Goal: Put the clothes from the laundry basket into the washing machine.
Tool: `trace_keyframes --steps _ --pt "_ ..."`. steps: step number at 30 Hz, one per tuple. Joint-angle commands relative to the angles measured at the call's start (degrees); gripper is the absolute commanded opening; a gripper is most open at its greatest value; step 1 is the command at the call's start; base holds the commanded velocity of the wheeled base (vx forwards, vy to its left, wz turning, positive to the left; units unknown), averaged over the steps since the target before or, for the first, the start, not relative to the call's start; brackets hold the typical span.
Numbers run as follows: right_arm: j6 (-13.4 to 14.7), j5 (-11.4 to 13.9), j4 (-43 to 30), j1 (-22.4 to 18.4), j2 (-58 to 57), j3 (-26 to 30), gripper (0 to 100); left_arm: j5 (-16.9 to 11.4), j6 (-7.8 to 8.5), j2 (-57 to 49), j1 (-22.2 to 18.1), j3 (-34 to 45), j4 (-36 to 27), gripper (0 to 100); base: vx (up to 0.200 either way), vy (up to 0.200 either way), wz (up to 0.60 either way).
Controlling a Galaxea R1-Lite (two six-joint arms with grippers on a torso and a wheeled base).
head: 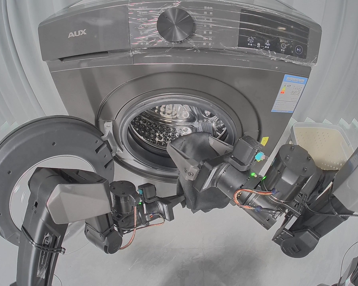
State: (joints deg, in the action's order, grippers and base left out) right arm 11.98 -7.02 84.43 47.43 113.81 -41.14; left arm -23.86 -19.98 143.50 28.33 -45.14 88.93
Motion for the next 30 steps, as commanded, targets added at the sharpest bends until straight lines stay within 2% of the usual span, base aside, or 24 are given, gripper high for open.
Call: trace_keyframes --steps 1,4,5,10,11,12,20,25,27,30 --pt "0.0 0.0 0.0 0.0 0.2 0.0 100 0.0 0.12 -0.1 -0.2 0.4 0.1 0 0.000 0.000 0.00" --pt "0.1 0.0 -0.1 -0.1 0.2 0.1 100 0.0 0.12 -0.6 -0.2 1.1 0.1 0 0.000 0.000 0.00" --pt "0.1 0.0 -0.1 -0.7 0.2 0.2 100 0.1 0.56 -1.6 -0.1 2.3 0.3 0 0.000 0.000 0.00" --pt "0.1 -0.1 -0.4 -1.8 0.2 0.4 100 0.0 4.60 -5.9 -0.3 8.3 0.3 0 0.000 0.000 0.00" --pt "0.1 -0.1 -0.4 -1.8 0.2 0.4 100 0.0 4.60 -5.9 -0.3 8.3 0.3 0 0.000 0.000 0.00" --pt "0.1 -0.1 -0.4 -2.3 0.2 0.4 100 0.0 5.57 -8.8 -0.3 11.3 0.3 0 0.000 0.000 0.00" --pt "0.2 -0.1 -0.1 -2.8 0.6 1.9 100 -0.5 5.65 -22.4 -0.8 19.1 0.2 0 0.000 0.000 0.00" --pt "0.2 -0.1 -0.1 -2.8 0.7 2.1 100 -4.2 5.39 -28.9 -1.1 23.8 0.1 0 0.000 0.000 0.00" --pt "0.3 -0.1 -0.1 -2.8 1.3 2.5 100 -7.3 5.92 -31.6 -1.1 25.6 0.1 0 0.000 0.000 0.00" --pt "0.3 -0.1 -0.1 -2.8 1.8 3.4 100 -9.2 5.21 -34.9 -1.0 26.2 0.0 0 0.000 0.000 0.00"
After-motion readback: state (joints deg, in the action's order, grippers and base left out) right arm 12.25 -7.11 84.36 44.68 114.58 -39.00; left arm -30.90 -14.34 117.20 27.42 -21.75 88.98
